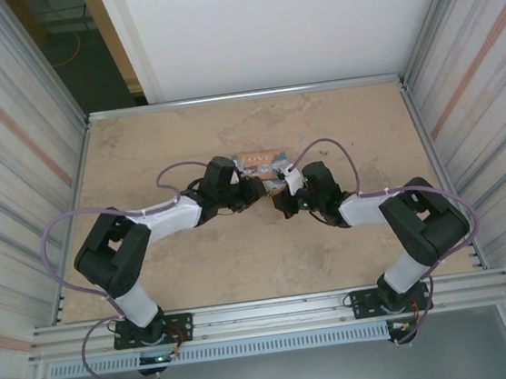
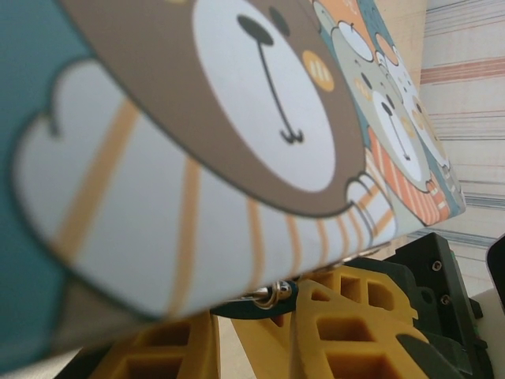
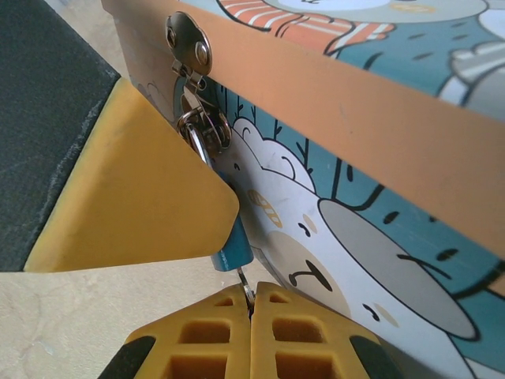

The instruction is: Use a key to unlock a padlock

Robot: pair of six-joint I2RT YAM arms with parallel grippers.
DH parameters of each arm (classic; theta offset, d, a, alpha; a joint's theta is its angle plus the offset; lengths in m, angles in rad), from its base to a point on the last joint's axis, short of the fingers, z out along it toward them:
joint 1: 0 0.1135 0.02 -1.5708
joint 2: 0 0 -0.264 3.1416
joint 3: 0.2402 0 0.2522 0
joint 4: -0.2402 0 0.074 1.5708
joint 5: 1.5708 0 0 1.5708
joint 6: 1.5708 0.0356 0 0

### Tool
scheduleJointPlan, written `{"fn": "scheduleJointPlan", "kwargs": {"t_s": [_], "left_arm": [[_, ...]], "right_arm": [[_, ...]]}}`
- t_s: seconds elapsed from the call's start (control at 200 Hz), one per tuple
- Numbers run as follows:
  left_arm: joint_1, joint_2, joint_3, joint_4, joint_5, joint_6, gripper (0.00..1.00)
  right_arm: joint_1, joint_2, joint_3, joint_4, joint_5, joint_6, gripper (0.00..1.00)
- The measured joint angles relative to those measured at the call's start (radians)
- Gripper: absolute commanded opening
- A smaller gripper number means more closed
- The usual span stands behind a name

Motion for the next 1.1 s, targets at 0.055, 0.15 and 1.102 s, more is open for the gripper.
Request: {"fn": "scheduleJointPlan", "kwargs": {"t_s": [0.055, 0.15, 1.102], "left_arm": [[0.0, 0.006, -0.002, 0.01, 0.001, 0.0, 0.23], [0.0, 0.022, -0.005, 0.032, 0.008, 0.0, 0.23], [-0.035, 0.103, -0.041, 0.131, 0.167, -0.018, 0.42]], "right_arm": [[0.004, 0.0, -0.004, 0.001, 0.015, 0.002, 0.0], [0.012, 0.0, -0.013, 0.003, 0.043, 0.01, 0.0], [0.041, 0.031, -0.142, 0.122, 0.143, 0.144, 0.0]]}}
